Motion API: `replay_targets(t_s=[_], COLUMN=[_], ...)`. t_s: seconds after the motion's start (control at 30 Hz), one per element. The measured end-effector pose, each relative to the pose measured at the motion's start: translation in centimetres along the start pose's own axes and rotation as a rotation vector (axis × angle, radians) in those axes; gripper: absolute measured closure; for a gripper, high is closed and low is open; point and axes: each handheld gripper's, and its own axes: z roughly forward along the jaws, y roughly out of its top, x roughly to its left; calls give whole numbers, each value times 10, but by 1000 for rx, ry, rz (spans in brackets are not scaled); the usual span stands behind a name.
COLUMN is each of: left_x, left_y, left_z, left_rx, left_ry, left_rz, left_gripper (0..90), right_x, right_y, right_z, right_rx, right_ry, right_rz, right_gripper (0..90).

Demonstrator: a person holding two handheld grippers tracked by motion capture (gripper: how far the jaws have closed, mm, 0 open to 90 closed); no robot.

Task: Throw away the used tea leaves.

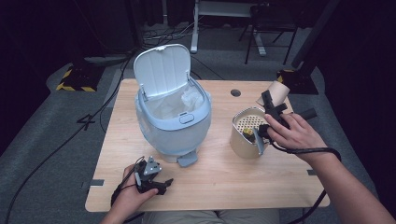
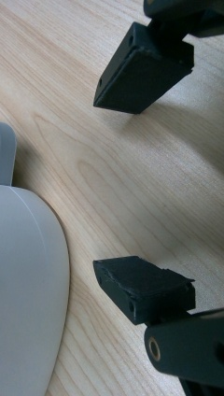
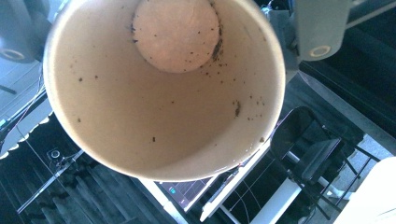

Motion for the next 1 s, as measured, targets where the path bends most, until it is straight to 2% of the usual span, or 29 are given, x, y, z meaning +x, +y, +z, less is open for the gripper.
replay_targets(t_s=[0.13,0.17,0.2,0.23,0.27,0.3,0.33,0.37,0.4,0.43,0.5,0.53,0.57,0.67,0.7,0.77,0.87,0.93,1.0], left_x=[0,0,0,0,0,0,0,0,0,0,1,1,1,1,2,2,2,2,2], left_y=[0,0,0,0,0,0,0,0,0,1,1,1,2,2,3,4,4,4,4], left_z=[0,0,0,0,0,0,0,0,0,1,1,1,1,2,3,3,4,4,4], left_rx=[0,2,2,2,2,2,3,3,3,3,4,4,5,4,3,5,7,7,7], left_ry=[0,-1,-1,-3,-3,-2,-3,-2,-2,-1,-5,-5,-5,-5,-6,-7,-7,-7,-7], left_rz=[0,-1,-1,0,0,0,0,4,4,5,4,4,4,5,6,5,9,9,9], left_gripper=[198,195,194,193,192,192,192,191,190,190,186,185,185,185,185,183,178,177,177], right_x=[1,0,0,-1,-1,0,0,0,0,0,3,3,4,8,9,13,19,21,23], right_y=[-3,-7,-7,-15,-15,-22,-22,-28,-28,-32,-42,-42,-45,-57,-59,-65,-72,-75,-77], right_z=[1,3,3,6,6,8,8,10,10,12,13,13,14,16,17,17,18,18,18], right_rx=[3,-19,-19,-56,-56,-98,-98,-119,-119,-136,-167,-167,-181,-248,-267,-306,-381,-416,-451], right_ry=[13,50,50,132,132,196,196,247,247,279,376,376,404,535,564,637,761,796,829], right_rz=[35,148,148,353,353,549,549,665,665,737,988,988,1067,1377,1438,1607,1823,1887,1923], right_gripper=[278,275,275,271,271,271,271,271,271,271,270,270,270,268,267,265,262,262,262])
